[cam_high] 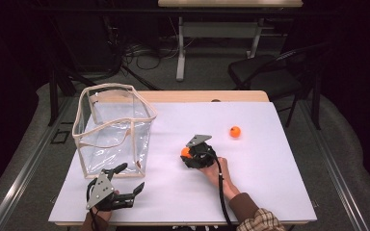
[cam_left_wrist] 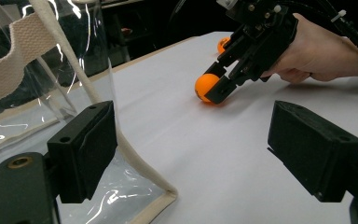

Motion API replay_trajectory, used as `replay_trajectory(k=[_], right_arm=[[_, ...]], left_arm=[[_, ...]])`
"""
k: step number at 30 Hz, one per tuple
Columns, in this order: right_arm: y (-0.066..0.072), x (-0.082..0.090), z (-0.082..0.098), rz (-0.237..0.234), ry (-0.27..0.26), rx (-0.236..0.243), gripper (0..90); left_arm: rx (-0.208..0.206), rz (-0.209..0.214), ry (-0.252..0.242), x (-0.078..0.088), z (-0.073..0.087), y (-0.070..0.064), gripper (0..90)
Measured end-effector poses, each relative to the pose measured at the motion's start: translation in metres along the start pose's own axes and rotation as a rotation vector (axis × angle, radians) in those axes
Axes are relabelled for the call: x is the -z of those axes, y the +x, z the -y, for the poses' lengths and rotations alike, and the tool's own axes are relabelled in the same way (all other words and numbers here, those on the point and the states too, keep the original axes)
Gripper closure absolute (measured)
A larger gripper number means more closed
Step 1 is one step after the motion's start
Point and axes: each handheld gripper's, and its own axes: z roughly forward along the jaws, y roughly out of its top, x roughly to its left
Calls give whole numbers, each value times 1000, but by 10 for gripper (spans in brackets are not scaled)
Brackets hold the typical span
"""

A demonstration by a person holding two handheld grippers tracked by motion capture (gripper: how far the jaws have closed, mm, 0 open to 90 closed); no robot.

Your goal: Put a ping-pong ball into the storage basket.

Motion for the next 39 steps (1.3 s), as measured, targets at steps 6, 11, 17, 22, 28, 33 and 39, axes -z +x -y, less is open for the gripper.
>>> replay_trajectory(k=[6, 11, 17, 22, 28, 33, 39], right_arm=[[-2, 5, -2, 9, -14, -6, 504], [-4, 10, -2, 15, -22, -11, 504], [-6, 16, -3, 19, -30, -13, 504], [-6, 19, -4, 20, -35, -13, 505], [-10, 27, -8, 31, -55, -23, 505], [-12, 33, -9, 34, -70, -32, 505], [-12, 37, -11, 37, -77, -30, 505]], left_arm=[[-3, 2, 1, 0, 0, 0, 156], [-1, 0, 1, 0, 0, 0, 156], [-1, 2, 2, 0, 0, 0, 156], [-1, 0, 1, 0, 0, 0, 156], [-3, 1, 4, 0, 0, 0, 156], [1, 0, 2, 0, 0, 0, 156], [-5, 2, 5, 0, 0, 0, 156]])
